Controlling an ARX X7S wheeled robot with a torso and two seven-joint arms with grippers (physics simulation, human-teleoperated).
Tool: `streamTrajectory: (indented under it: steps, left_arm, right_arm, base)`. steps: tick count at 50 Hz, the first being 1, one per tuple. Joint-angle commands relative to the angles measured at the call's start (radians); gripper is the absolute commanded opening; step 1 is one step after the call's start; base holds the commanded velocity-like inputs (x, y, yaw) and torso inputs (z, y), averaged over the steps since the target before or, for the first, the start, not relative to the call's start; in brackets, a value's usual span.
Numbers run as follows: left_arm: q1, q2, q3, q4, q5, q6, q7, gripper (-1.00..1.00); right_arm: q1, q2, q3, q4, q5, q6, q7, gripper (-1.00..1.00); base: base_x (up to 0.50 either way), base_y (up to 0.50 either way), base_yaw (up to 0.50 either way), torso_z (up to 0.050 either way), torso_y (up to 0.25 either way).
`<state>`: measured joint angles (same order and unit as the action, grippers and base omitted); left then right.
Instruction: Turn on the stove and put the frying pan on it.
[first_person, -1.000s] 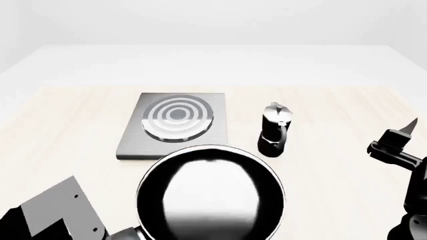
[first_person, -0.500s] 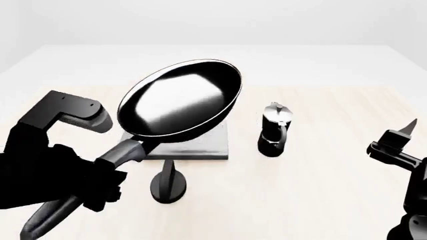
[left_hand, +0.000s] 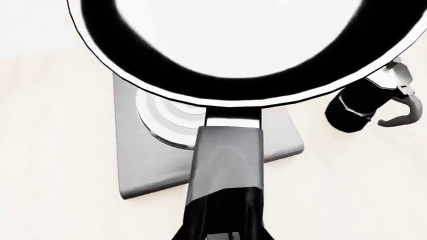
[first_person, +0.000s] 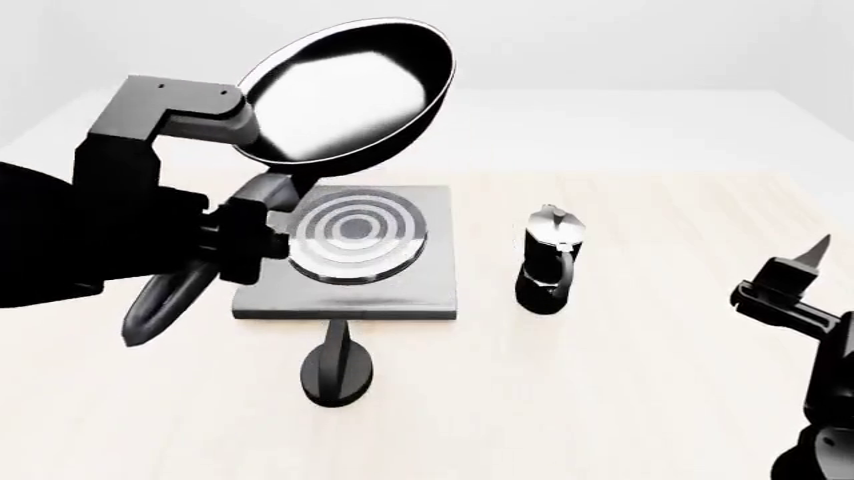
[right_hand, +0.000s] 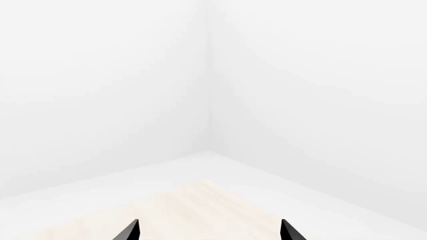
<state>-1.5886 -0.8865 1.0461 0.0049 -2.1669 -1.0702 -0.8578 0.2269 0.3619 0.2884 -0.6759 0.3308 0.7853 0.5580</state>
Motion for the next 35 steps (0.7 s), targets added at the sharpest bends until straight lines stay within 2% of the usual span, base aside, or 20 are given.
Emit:
streamTrajectory:
  steps: [1, 7, 15, 27, 35]
  left_arm:
    - [-0.048, 0.138, 0.006, -0.088, 0.185, -0.035, 0.13, -1.0]
    - [-0.07, 0.204, 0.069, -0.145, 0.257, -0.098, 0.152, -1.0]
    - [-0.081, 0.289, 0.134, -0.311, 0.352, -0.117, 0.203, -1.0]
    - [-0.093, 0.417, 0.215, -0.54, 0.497, -0.091, 0.296, -1.0]
    - [-0.074, 0.461, 0.252, -0.624, 0.559, -0.062, 0.373, -1.0]
  right_arm:
    - [0.01, -0.022, 0.017, 0.029, -0.01, -0.016, -0.031, 1.0]
    - [0.014, -0.021, 0.011, 0.029, -0.009, -0.014, -0.029, 1.0]
    - [0.014, -0.018, 0.01, 0.03, -0.007, -0.015, -0.028, 1.0]
    - [0.015, -0.016, 0.01, 0.041, -0.006, -0.024, -0.029, 1.0]
    - [0.013, -0.018, 0.008, 0.047, -0.004, -0.031, -0.029, 1.0]
  base:
    - [0.0, 0.0, 0.0, 0.0, 0.0]
    - [0.0, 0.0, 0.0, 0.0, 0.002]
    - [0.0, 0.0, 0.0, 0.001, 0.003]
    - [0.0, 0.0, 0.0, 0.0, 0.002]
    - [0.0, 0.0, 0.0, 0.001, 0.003]
